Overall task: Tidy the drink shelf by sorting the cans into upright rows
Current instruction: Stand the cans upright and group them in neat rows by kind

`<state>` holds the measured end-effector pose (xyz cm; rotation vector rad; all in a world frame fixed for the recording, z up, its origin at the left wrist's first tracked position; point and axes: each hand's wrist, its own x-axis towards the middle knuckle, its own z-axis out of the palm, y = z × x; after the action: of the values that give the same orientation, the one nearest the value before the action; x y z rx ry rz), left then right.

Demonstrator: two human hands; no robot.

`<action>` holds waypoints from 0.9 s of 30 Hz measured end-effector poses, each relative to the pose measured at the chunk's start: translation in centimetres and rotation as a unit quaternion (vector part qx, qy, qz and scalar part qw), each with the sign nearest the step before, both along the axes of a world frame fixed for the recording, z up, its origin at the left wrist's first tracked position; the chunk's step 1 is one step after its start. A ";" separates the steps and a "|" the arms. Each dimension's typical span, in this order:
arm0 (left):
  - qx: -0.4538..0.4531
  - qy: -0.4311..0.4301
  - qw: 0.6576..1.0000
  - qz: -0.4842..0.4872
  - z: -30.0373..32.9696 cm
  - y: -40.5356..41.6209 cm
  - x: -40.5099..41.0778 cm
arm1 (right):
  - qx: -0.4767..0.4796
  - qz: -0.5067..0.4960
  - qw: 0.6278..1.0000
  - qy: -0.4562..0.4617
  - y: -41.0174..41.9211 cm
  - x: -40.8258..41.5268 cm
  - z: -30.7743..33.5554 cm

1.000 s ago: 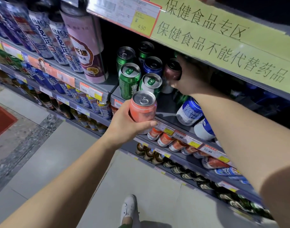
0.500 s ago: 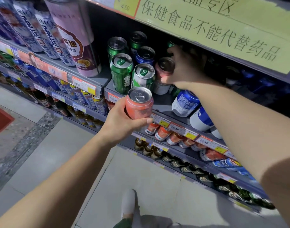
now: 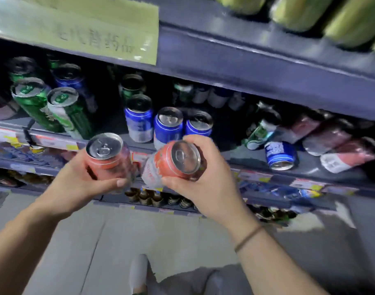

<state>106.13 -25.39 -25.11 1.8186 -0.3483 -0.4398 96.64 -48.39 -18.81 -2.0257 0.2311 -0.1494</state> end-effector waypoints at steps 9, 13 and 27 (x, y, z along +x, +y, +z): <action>-0.031 0.000 0.994 -0.105 0.2 -22.5 -8.2 | -0.031 -0.204 0.978 0.009 -20.5 -11.0 0.2; -0.043 -0.020 0.997 -0.067 0.2 -30.4 -11.8 | -0.087 -0.277 0.956 -0.037 -27.9 -12.7 -0.7; 0.085 -0.092 0.992 0.030 2.6 -43.3 -11.7 | -0.324 -0.231 0.910 0.112 -34.6 -7.1 -3.2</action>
<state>94.44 -68.74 -22.53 2.0363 -0.3908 -0.2656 89.49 -83.03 -21.98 -2.6161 0.9114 -0.3220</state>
